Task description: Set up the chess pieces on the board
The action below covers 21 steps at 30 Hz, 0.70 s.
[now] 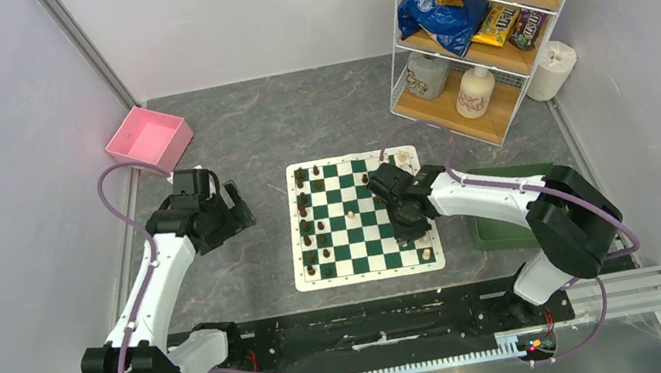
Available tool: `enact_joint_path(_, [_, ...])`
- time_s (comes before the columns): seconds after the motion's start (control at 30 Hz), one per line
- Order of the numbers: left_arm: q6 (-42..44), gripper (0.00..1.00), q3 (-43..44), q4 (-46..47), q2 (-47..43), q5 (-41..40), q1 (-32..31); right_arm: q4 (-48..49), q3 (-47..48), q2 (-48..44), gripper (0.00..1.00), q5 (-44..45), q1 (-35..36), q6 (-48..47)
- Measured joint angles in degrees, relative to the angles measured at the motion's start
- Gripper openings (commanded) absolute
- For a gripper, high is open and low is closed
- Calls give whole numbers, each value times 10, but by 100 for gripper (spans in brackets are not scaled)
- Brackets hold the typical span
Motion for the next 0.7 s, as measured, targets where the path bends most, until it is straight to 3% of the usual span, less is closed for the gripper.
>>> enact_joint_path(0.7, [0, 96, 0, 0, 0, 0, 0, -10, 0, 0, 19, 2, 0, -3])
